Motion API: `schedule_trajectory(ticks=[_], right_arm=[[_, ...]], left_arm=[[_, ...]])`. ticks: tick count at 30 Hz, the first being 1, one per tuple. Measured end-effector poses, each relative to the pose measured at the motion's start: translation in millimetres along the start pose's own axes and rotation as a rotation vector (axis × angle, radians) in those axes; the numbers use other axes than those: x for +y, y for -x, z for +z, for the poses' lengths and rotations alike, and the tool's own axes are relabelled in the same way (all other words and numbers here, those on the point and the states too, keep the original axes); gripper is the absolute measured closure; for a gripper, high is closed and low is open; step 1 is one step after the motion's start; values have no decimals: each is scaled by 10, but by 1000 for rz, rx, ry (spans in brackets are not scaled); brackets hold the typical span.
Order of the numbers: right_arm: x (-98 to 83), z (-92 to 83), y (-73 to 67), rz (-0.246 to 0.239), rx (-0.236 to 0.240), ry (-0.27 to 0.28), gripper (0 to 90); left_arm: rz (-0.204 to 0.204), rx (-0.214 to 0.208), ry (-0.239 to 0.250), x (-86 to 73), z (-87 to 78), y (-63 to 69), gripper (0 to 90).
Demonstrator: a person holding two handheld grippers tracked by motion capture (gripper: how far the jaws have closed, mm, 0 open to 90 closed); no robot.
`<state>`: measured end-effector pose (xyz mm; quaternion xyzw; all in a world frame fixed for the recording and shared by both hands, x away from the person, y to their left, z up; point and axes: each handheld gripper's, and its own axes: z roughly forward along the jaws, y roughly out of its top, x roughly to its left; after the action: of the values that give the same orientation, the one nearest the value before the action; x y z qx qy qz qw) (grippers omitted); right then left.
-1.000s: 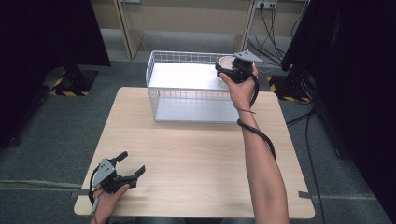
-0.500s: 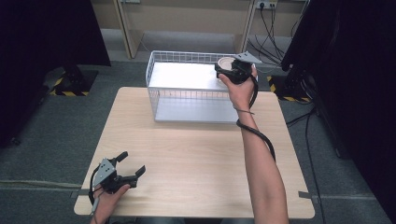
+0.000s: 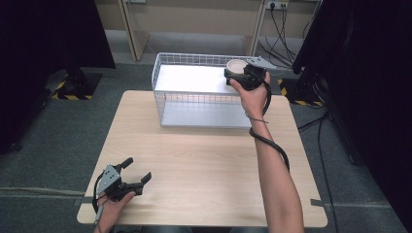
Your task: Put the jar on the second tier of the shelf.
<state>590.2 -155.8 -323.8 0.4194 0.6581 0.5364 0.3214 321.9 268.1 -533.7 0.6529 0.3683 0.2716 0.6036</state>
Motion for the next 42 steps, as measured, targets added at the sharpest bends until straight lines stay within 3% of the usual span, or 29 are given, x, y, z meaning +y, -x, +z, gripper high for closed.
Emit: schedule_trajectory(ticks=[27, 42], right_arm=[[-102, -404, -66, 0, 26, 3, 9], [-280, -594, -148, -22, 62, -3, 9]], left_arm=[[0, 2, 5, -2, -2, 1, 41], [2, 4, 3, -1, -1, 3, 41]])
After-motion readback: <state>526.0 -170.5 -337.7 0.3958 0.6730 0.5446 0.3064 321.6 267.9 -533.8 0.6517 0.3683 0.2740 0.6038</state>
